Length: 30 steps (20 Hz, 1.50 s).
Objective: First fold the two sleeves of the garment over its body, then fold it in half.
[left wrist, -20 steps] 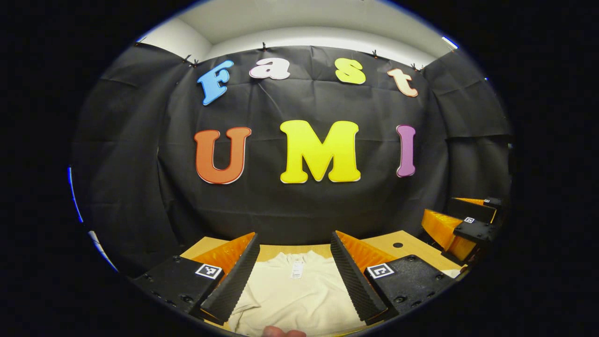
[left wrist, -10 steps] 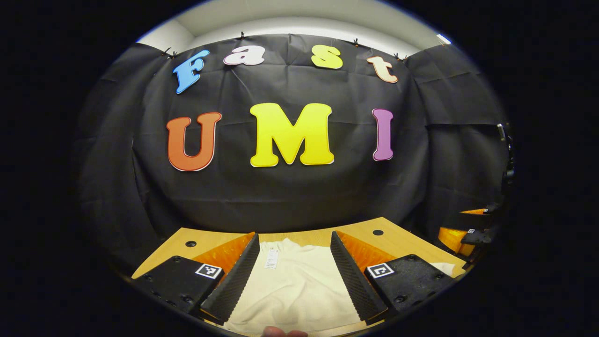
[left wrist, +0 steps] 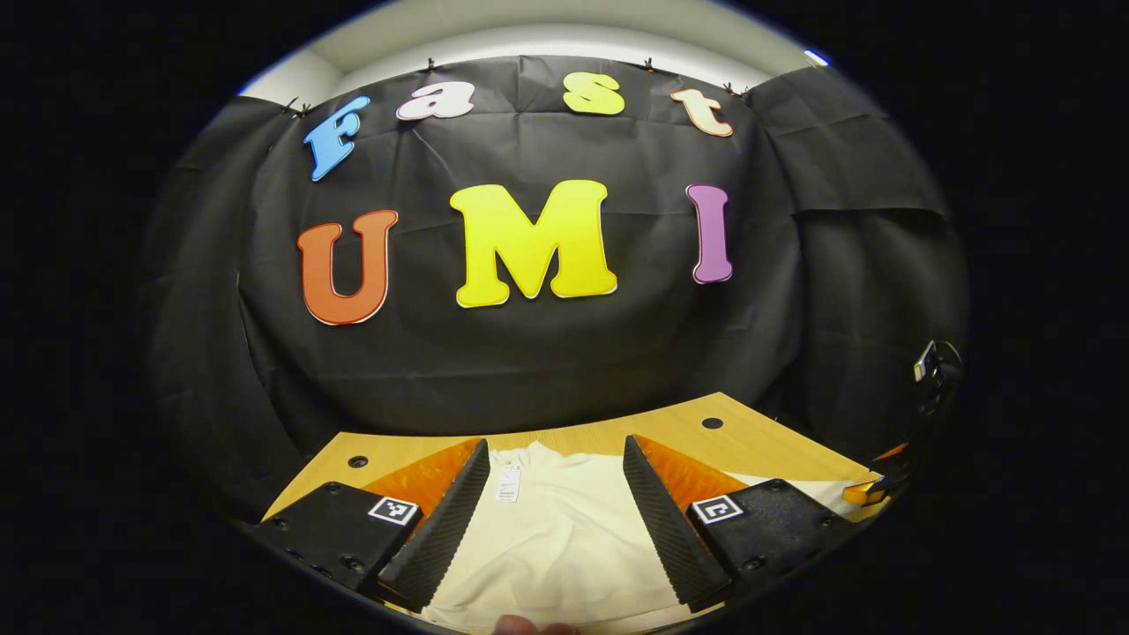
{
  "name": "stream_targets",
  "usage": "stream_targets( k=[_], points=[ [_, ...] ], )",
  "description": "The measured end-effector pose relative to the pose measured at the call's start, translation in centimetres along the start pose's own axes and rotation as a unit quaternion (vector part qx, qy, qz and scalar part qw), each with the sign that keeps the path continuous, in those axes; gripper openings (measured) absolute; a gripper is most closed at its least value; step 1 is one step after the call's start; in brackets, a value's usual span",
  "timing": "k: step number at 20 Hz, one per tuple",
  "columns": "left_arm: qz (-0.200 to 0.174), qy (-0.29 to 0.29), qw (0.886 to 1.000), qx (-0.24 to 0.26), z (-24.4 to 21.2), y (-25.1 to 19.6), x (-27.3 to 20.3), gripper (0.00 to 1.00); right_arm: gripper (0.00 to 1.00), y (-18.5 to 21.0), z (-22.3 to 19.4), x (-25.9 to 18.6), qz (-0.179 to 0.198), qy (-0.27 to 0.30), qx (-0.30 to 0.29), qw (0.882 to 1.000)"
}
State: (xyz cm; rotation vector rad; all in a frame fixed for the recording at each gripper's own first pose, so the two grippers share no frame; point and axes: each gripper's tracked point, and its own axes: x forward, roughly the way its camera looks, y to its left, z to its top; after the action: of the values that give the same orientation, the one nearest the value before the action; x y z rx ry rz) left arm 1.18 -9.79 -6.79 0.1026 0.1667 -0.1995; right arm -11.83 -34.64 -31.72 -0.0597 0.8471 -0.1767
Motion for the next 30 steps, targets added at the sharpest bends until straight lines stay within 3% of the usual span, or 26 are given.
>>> stream_targets(
  k=[5, 9, 12, 15, 16, 17, 18, 19, 21, 23, 26, 30],
  points=[
    [0.004, 0.023, 1.0, 0.007, -1.3, -0.5, -0.1, 0.96, 0.95, -2.6, -2.4, 3.3, -0.007, 0.03, 0.007, 1.0],
    [0.004, 0.026, 1.0, 0.007, -1.3, -1.1, -0.2, 0.96, 0.95, -2.4, -3.9, 4.0, 0.005, 0.053, 0.007, 0.999],
    [0.003, 0.026, 1.0, 0.008, -1.1, -1.3, 0.0, 0.96, 0.96, -2.1, -4.5, 3.9, 0.016, 0.063, 0.048, 0.997],
    [0.002, 0.029, 1.0, 0.006, -1.3, -1.3, 0.0, 0.96, 0.95, -1.4, -4.5, 4.0, 0.025, 0.062, 0.035, 0.997],
    [0.0, 0.03, 1.0, 0.005, -1.3, -1.4, -0.1, 0.97, 0.89, -0.7, -4.4, 4.0, 0.03, 0.061, 0.033, 0.997],
    [0.002, 0.03, 1.0, 0.004, -1.2, -1.1, -0.1, 0.97, 0.67, -0.2, -4.5, 4.1, 0.037, 0.058, 0.027, 0.997],
    [0.005, 0.029, 1.0, 0.005, -1.2, -0.9, -0.2, 0.98, 0.58, 0.0, -4.4, 4.1, 0.036, 0.059, 0.029, 0.997],
    [0.007, 0.028, 1.0, 0.006, -1.1, -0.7, -0.3, 0.98, 0.38, -0.5, -4.7, 4.0, 0.031, 0.062, 0.038, 0.997],
    [0.012, 0.028, 1.0, 0.003, -1.3, 0.0, -0.5, 0.98, 0.19, -1.1, -4.6, 3.5, 0.021, 0.076, 0.068, 0.995],
    [0.018, 0.029, 0.999, -0.005, -1.5, 0.7, -0.8, 0.98, 0.08, -0.9, -4.2, 3.7, 0.022, 0.085, 0.096, 0.991],
    [0.034, 0.024, 0.999, 0.0, -1.4, 2.4, -1.1, 0.98, 0.08, -0.7, -3.3, 3.1, 0.024, 0.087, 0.116, 0.989],
    [0.057, 0.014, 0.998, 0.004, -1.6, 5.1, -1.3, 0.98, 0.08, 0.0, 2.3, 0.9, 0.026, 0.042, 0.114, 0.992]
  ],
)
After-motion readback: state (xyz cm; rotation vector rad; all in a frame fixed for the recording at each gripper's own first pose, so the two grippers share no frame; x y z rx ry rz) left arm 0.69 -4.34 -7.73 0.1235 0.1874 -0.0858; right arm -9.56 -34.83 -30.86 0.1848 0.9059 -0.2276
